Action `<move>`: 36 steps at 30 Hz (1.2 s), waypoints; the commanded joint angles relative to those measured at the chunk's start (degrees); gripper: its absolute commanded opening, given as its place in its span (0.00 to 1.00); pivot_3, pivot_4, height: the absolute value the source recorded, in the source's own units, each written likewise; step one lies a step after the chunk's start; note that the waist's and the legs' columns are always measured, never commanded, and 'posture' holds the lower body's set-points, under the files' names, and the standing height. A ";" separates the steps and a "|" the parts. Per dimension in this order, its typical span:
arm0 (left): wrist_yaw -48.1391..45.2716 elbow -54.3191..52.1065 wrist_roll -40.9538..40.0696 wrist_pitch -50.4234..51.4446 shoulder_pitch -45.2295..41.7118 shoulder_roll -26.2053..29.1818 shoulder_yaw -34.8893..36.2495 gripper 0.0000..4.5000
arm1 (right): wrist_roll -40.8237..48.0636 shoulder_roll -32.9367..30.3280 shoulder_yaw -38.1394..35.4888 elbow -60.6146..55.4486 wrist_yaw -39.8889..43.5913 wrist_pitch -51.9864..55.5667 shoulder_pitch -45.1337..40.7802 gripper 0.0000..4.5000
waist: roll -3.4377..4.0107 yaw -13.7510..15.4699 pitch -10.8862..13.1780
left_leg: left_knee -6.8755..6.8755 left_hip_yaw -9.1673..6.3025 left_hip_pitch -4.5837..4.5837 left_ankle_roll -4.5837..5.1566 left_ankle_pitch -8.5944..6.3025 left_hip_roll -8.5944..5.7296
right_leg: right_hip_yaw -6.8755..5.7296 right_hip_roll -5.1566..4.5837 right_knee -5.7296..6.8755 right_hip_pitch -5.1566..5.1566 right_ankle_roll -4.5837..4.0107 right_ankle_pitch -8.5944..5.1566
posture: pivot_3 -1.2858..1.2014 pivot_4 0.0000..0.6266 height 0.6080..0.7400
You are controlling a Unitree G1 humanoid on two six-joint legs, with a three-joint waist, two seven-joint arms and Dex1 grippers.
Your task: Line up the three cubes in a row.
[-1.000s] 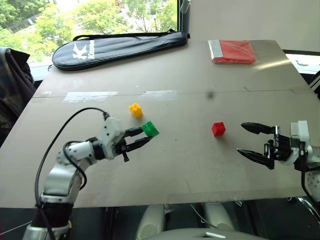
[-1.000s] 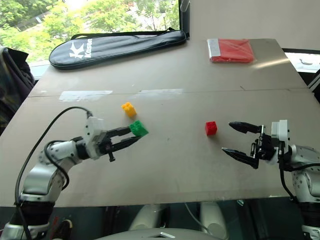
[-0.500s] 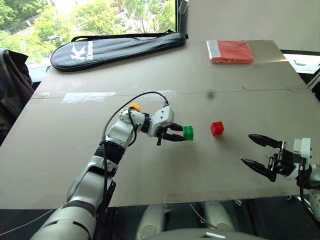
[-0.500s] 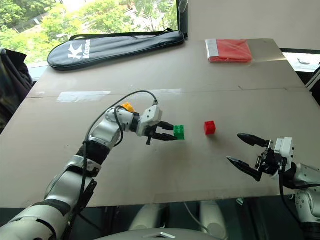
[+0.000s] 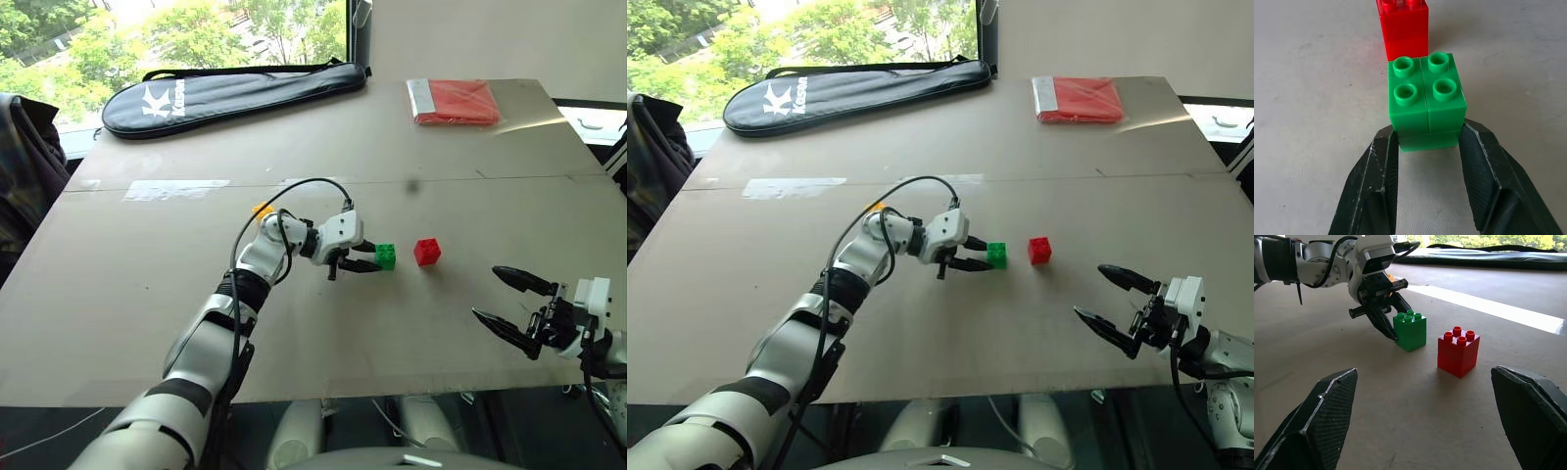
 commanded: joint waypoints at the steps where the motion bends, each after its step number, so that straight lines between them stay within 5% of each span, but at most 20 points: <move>1: 0.92 -0.70 0.88 -0.77 0.27 -0.21 0.39 0.27 | 0.14 0.13 -1.22 -1.11 -0.73 -1.33 -0.15 1.00 | 0.00 0.00 0.00 | 0.00 -0.01 0.00 0.00 0.00 0.00 | 0.00 0.00 0.00 0.00 0.00 0.00 | 0.52 0.24 1.00; 16: 1.87 -2.22 0.01 1.60 1.14 -1.15 1.89 0.27 | -1.38 0.00 -0.59 -1.18 -1.01 -2.02 0.17 1.00 | 0.00 0.08 0.00 | 0.03 -0.04 0.01 0.00 0.00 0.00 | 0.00 0.00 0.04 0.01 0.00 0.00 | 0.52 0.24 1.00; 17: 1.87 -2.12 -0.02 1.59 1.00 -1.17 2.01 0.50 | -1.41 0.00 -0.48 -1.36 -1.07 -1.88 0.16 1.00 | 0.00 0.07 0.00 | 0.03 -0.05 0.01 0.00 0.00 0.00 | 0.00 0.00 0.04 0.01 0.00 0.00 | 0.52 0.24 1.00; 22: 2.82 -1.47 0.65 0.72 0.59 -0.81 2.03 0.98 | -1.50 -0.08 -0.20 -2.04 -1.48 -1.26 0.01 1.00 | 0.00 0.02 0.00 | 0.03 -0.06 0.01 0.00 0.00 0.00 | 0.00 0.00 0.04 0.00 0.00 0.00 | 0.52 0.24 1.00; 36: 6.80 -3.78 -0.09 2.24 2.71 -2.35 2.82 0.98 | -1.74 -0.11 0.58 -3.26 -2.34 -0.08 -0.40 1.00 | 0.00 0.02 0.00 | 0.03 -0.10 0.01 0.00 0.00 0.00 | 0.01 0.00 0.04 0.00 0.00 0.00 | 0.52 0.24 1.00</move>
